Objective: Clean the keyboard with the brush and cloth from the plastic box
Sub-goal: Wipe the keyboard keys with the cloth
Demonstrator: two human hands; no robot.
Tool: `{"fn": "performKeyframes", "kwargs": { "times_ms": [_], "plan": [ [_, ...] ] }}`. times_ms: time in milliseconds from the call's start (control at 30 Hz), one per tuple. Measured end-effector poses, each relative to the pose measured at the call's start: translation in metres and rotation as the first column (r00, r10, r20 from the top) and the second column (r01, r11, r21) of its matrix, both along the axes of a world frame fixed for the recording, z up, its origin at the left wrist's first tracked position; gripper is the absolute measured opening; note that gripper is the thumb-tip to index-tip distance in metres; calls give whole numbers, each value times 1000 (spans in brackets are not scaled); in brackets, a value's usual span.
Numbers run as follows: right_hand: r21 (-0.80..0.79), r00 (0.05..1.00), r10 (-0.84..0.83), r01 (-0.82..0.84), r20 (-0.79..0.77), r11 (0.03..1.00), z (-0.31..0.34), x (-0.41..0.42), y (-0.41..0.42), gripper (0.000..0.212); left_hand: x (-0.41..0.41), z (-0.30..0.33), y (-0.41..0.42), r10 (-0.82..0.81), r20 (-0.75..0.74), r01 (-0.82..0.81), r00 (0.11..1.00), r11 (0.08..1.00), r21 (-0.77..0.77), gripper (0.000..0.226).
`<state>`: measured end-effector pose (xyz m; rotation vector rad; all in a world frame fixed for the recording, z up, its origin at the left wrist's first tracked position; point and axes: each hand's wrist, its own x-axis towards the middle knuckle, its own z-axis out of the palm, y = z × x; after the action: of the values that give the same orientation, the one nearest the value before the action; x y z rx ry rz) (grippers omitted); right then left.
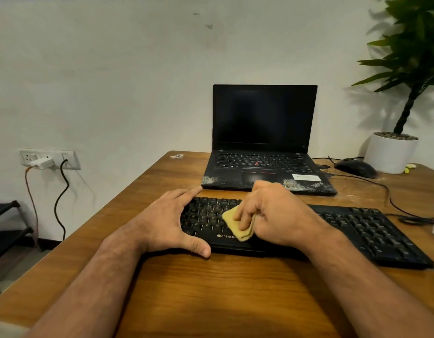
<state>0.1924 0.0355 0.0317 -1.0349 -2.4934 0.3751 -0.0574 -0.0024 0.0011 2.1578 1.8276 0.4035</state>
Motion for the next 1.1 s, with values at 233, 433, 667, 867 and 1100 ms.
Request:
{"fn": "performKeyframes", "kwargs": {
  "times_ms": [233,433,667,867,1100],
  "plan": [
    [4,993,51,-52,103,999,-3,-8,-3,66,12,7,6,-32,-172,37,985,999,26,143],
    [35,980,-78,73,184,997,-14,-15,28,69,14,7,11,-45,-228,60,973,997,58,145],
    [10,990,-91,90,109,996,-16,-27,33,64,18,8,12,-55,-210,68,976,996,58,147],
    [58,967,-241,237,79,970,-15,-11,41,63,31,9,13,-60,-302,87,951,993,75,149],
    [0,995,52,-53,83,999,-2,-9,-1,63,29,10,9,-21,-306,48,952,996,80,149]
  ]
}}
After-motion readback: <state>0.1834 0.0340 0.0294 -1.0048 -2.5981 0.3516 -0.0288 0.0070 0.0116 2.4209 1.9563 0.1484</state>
